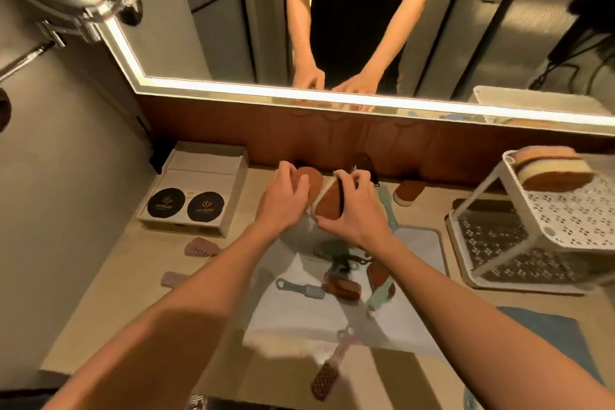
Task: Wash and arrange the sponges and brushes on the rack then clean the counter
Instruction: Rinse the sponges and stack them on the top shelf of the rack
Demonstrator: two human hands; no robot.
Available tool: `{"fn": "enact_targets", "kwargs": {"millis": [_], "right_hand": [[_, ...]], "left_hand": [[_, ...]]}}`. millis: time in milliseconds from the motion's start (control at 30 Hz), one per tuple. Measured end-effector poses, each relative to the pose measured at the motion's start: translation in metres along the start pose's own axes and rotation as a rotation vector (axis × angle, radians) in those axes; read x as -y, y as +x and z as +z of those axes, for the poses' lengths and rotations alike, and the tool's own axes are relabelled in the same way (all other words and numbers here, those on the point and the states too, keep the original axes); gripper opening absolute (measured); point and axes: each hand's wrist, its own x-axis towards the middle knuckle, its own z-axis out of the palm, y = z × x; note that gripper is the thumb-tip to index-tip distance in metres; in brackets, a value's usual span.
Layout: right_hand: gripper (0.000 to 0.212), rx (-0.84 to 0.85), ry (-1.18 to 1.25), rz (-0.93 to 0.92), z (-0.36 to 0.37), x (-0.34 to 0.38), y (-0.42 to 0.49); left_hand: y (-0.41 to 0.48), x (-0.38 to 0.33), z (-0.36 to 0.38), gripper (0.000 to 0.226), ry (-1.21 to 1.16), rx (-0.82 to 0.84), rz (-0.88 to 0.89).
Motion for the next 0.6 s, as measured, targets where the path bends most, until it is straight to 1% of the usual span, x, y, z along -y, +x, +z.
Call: {"fn": "enact_targets", "kwargs": {"millis": [33, 133, 333, 500, 600], "right_hand": [[0.098, -0.022, 0.002, 0.015, -0.011, -0.009, -0.005], [0.098, -0.096, -0.028, 0.04, -0.046, -0.038, -0.021], [0.098, -0.208, -0.05, 0.098, -0.104, -0.086, -0.046], [0.1, -0.337, -0.07, 0.155, -0.146, -0.124, -0.061], [0.102, -0.43, -0.004, 0.211, -0.165, -0.145, -0.069]], "left_hand": [[-0.001, -0.013, 0.008, 0.017, 0.011, 0.014, 0.018], [-0.002, -0.052, 0.031, 0.016, 0.004, 0.07, 0.069], [-0.006, -0.124, 0.072, 0.019, -0.11, 0.149, 0.184], [-0.008, -0.183, 0.105, 0.026, -0.164, 0.142, 0.303], [-0.008, -0.216, 0.125, 0.028, -0.192, 0.142, 0.37]]}}
